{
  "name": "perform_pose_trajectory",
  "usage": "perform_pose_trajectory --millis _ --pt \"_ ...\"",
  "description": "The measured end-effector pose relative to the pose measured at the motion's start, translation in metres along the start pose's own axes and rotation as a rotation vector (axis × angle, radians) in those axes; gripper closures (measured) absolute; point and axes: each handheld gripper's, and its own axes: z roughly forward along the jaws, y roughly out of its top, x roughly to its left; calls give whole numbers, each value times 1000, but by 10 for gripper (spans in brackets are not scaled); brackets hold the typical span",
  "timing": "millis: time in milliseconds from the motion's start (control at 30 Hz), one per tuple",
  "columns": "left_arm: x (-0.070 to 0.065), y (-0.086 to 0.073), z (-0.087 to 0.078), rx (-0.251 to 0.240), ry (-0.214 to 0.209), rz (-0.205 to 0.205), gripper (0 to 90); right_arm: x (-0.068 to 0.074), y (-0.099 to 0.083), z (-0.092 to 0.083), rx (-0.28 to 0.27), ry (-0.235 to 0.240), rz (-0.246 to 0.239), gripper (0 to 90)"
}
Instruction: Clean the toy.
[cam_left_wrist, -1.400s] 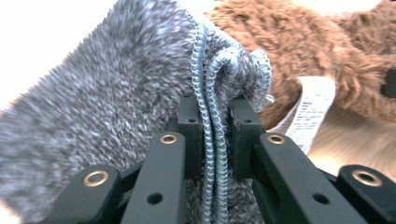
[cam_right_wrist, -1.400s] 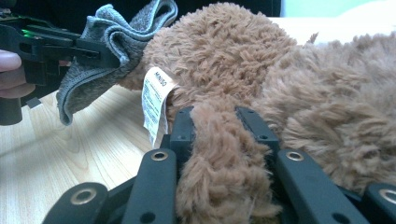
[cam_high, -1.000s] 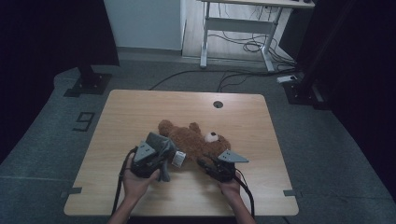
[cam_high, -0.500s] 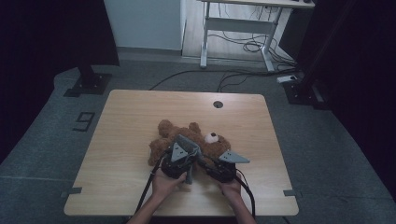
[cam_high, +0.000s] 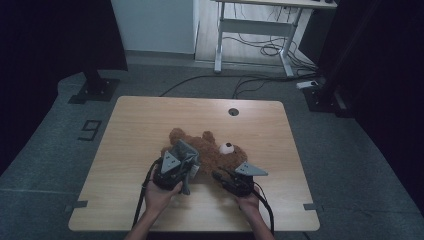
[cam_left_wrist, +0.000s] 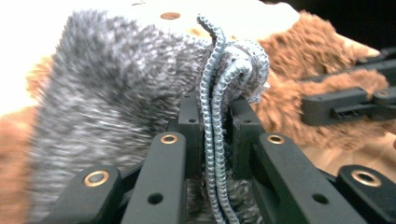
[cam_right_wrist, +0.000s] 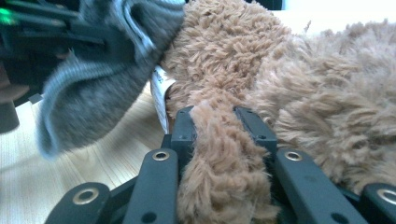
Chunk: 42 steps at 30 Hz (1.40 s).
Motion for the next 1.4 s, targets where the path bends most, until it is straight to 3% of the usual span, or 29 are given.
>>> perform_pose_trajectory --millis 133,200,500,667,1033,1200,1233,1267,1333,1400 --pt "11 0 -8 -10 22 -22 780 0 0 -1 -1 0 2 709" --pt "22 -4 -13 -3 38 -45 780 -1 0 -1 -1 0 2 708" --pt "43 -22 -23 5 69 -97 780 -1 -1 -1 2 0 -1 708" --pt "53 -33 -24 43 94 -103 779 -1 0 -1 0 -1 4 708" --pt "78 -58 -30 102 156 -167 781 -5 0 -3 -7 -15 16 708" --pt "73 -51 -39 58 144 -160 783 -5 0 -3 -10 -17 14 707" --pt "63 -40 -46 19 134 -134 783 -5 0 -3 -10 -16 15 707" --pt "63 -40 -46 19 134 -134 783 -5 0 -3 -10 -16 15 707" --pt "47 -20 -56 -48 112 -89 783 -5 0 -3 -11 -16 16 707" --pt "37 -6 -61 -84 92 -61 783 -5 0 -3 -11 -15 16 707"
